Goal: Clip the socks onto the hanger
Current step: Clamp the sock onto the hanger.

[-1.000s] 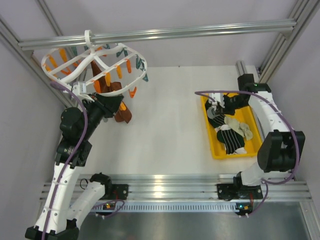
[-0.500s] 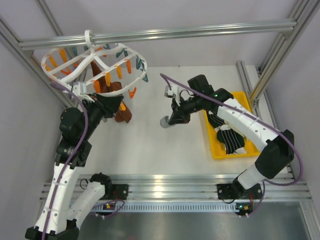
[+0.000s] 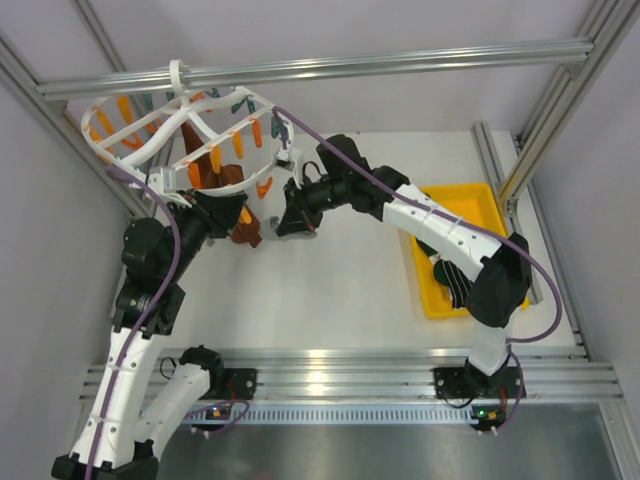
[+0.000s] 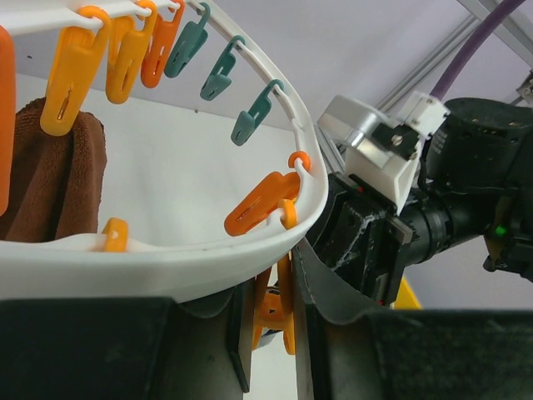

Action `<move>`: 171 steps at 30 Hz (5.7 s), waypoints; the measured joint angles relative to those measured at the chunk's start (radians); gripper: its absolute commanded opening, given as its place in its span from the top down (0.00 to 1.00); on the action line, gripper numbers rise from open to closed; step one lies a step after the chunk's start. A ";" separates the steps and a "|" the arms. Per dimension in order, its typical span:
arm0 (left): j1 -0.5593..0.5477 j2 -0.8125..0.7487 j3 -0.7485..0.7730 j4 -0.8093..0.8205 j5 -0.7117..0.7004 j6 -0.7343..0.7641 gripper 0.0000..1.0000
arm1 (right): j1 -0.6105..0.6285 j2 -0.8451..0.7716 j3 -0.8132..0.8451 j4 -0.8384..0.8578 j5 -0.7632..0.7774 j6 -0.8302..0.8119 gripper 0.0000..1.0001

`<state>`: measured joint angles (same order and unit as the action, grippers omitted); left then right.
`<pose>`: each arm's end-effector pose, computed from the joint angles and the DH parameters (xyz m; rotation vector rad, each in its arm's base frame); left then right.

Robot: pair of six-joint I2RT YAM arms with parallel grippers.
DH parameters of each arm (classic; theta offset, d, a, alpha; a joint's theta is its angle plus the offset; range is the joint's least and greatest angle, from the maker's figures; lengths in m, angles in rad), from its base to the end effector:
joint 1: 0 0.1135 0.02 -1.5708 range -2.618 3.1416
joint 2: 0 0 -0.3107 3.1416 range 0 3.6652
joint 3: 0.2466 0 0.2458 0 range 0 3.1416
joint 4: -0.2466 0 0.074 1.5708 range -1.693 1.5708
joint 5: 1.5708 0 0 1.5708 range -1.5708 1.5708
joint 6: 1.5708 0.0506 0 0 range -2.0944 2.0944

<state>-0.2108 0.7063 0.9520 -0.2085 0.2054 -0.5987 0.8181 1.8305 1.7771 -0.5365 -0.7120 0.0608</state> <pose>0.1188 -0.0360 0.4359 -0.1387 1.5832 -0.7956 0.2728 0.3396 0.3985 -1.2355 1.9080 1.2568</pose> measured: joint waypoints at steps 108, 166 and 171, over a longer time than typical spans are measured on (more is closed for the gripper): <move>-0.001 0.004 -0.024 -0.002 0.029 0.526 1.00 | 0.166 0.026 0.225 -0.016 0.288 -0.005 1.00; 0.006 -0.090 -0.020 -0.106 0.023 0.315 0.25 | 0.135 -0.031 0.003 0.186 0.298 -0.039 1.00; 0.006 -0.126 -0.020 -0.108 0.010 0.271 0.25 | 0.122 -0.060 -0.094 0.296 0.292 -0.034 1.00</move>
<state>-0.2050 0.5804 0.9321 -0.3164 0.2150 -0.3279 0.9401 1.7706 1.6833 -0.2405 -0.4202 0.0265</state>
